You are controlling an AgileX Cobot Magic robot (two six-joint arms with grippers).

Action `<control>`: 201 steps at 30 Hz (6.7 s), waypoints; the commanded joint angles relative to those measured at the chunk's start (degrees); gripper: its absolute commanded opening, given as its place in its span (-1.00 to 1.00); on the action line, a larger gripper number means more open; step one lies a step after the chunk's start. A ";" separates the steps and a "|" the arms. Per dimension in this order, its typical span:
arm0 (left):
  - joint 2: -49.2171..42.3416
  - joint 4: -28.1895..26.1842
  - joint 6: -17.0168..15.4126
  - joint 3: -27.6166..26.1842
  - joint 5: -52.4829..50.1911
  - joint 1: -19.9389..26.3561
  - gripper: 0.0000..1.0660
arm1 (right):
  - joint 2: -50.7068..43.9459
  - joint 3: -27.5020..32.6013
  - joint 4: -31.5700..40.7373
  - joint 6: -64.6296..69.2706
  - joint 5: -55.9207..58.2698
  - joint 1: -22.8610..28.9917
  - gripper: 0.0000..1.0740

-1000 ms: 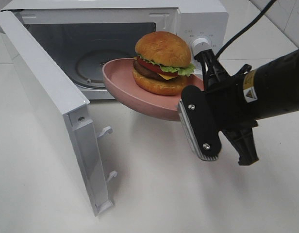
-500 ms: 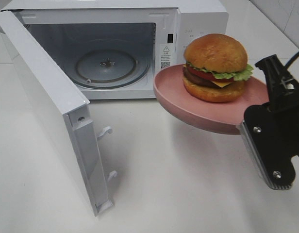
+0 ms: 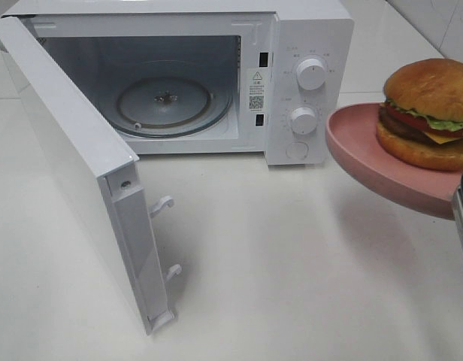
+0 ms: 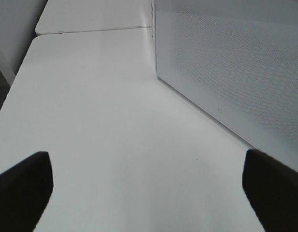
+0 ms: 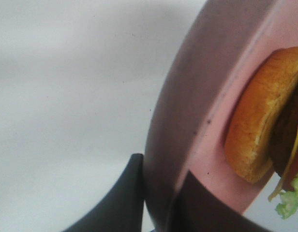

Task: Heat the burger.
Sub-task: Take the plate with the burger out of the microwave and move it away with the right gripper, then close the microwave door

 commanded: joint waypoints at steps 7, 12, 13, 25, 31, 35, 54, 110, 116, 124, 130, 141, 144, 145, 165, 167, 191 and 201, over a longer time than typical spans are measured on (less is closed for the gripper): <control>-1.32 -0.11 0.00 0.17 -0.57 0.06 0.87 | -0.86 -0.29 -8.37 11.63 6.25 -0.34 -1.00; -1.32 -0.11 0.00 0.17 -0.57 0.06 0.87 | -0.86 -0.29 -8.42 16.79 7.22 -0.34 -1.00; -1.32 -0.11 0.00 0.17 -0.57 0.06 0.87 | -0.86 -0.29 -8.42 17.42 7.56 -0.34 -1.00; -1.32 -0.11 0.00 0.17 -0.57 0.06 0.87 | 2.18 -0.29 -13.01 27.67 15.13 -0.34 -0.99; -1.32 -0.11 0.00 0.17 -0.57 0.06 0.87 | 5.67 -0.29 -13.58 36.33 18.74 -0.34 -0.99; -1.32 -0.11 0.00 0.17 -0.57 0.06 0.87 | 8.48 -0.52 -13.58 39.71 21.43 -0.34 -0.98; -1.32 -0.11 0.00 0.17 -0.57 0.06 0.87 | 26.24 -4.81 -13.06 68.53 25.84 -0.34 -0.96; -1.32 -0.11 0.00 0.17 -0.57 0.06 0.87 | 50.25 -7.10 -6.59 81.88 7.96 -10.37 -0.22; -1.32 -0.11 0.00 0.17 -0.57 0.06 0.87 | 42.00 -7.10 -2.81 78.55 6.13 -10.37 -0.04; -1.32 -0.11 0.00 0.17 -0.57 0.06 0.87 | 26.81 -7.10 7.16 65.78 2.69 -10.37 0.40; -1.32 -0.11 0.00 0.17 -0.57 0.06 0.87 | 12.89 -7.10 20.23 51.85 4.30 -10.37 0.47; -1.32 -0.11 0.00 0.17 -0.57 0.06 0.87 | -5.67 -7.10 33.00 43.49 9.22 -10.37 0.42; -1.32 -0.11 0.00 0.17 -0.57 0.06 0.87 | -10.43 -7.10 33.00 43.60 11.23 -10.37 0.42; -1.32 -0.11 0.00 0.17 -0.57 0.06 0.87 | -10.43 -7.10 33.00 43.60 11.23 -10.37 0.42; -1.32 -0.11 0.00 0.17 -0.57 0.06 0.87 | -48.87 0.17 33.23 43.83 12.78 -26.01 0.42; -1.32 -0.11 0.00 0.17 -0.57 0.06 0.87 | -50.13 0.74 33.23 43.83 12.20 -27.10 0.42; -1.15 -0.11 0.00 0.17 -0.57 0.06 0.87 | -54.60 0.97 33.23 44.00 12.55 -32.54 0.42; -1.15 -0.11 0.00 0.17 -0.57 0.06 0.87 | -54.60 0.97 33.23 44.00 12.55 -32.54 0.42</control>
